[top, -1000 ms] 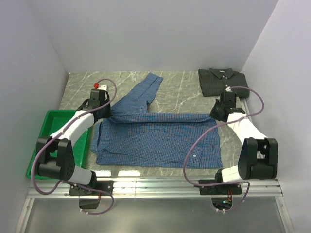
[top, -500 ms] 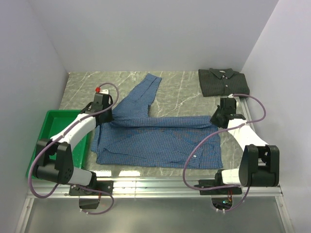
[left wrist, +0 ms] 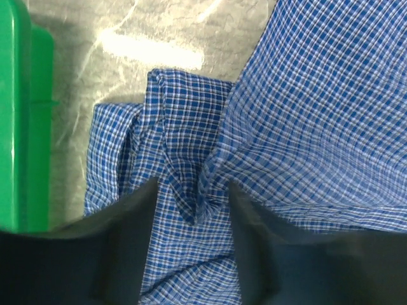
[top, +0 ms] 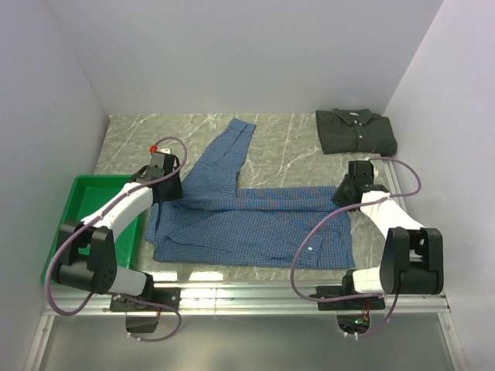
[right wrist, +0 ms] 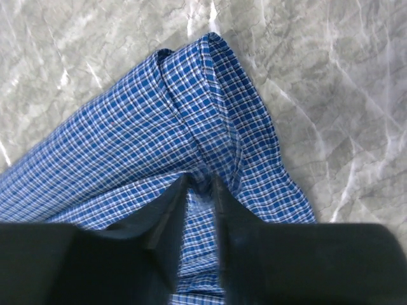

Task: Fold and stack the long sleeve shirts
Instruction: Fold the shirt

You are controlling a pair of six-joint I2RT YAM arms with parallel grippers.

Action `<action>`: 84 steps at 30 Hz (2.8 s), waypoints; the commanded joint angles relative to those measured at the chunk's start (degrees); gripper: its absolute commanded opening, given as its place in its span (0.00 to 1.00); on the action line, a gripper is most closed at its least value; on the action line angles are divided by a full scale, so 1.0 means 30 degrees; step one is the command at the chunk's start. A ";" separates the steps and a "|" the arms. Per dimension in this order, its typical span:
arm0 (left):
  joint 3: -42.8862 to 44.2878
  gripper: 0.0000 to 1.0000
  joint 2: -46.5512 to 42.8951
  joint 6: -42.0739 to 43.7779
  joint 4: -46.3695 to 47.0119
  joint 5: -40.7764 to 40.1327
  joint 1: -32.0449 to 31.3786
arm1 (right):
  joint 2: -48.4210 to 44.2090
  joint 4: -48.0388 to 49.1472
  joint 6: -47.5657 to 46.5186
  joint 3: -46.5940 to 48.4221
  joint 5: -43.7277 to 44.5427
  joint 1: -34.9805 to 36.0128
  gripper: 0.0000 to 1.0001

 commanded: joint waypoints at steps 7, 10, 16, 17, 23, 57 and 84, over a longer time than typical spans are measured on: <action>0.0320 0.74 -0.2409 -0.1206 -0.2105 0.0261 -0.0042 | -0.2699 -0.1262 -0.1188 0.1432 0.0940 0.0926 0.59; 0.0495 0.73 -0.3172 -0.1530 -0.2136 0.0465 -0.0042 | -0.3783 -0.0533 -0.1452 0.1259 -0.0893 0.1516 0.59; 0.0524 0.67 -0.2794 -0.2407 -0.1520 0.0204 -0.0042 | -0.3465 0.1548 -0.0253 0.0672 -0.4066 0.2454 0.55; 0.0467 0.68 -0.2647 -0.2526 -0.1491 -0.0030 -0.0042 | -0.3289 0.1782 0.0126 0.0527 -0.4649 0.2454 0.55; 0.1253 0.74 -0.2618 -0.3318 -0.0701 0.1020 0.0163 | -0.2322 0.3365 0.0686 -0.0061 -0.5444 0.2542 0.55; 1.5199 0.69 1.5399 -0.1881 0.3433 0.2196 -0.0305 | -0.9527 0.1726 -0.1071 -0.2727 -0.5769 0.6380 0.75; 1.4709 0.01 1.2244 -0.0533 0.1177 0.1284 -0.2589 | -0.9176 0.2370 -0.0661 -0.3049 -0.6237 0.6380 0.72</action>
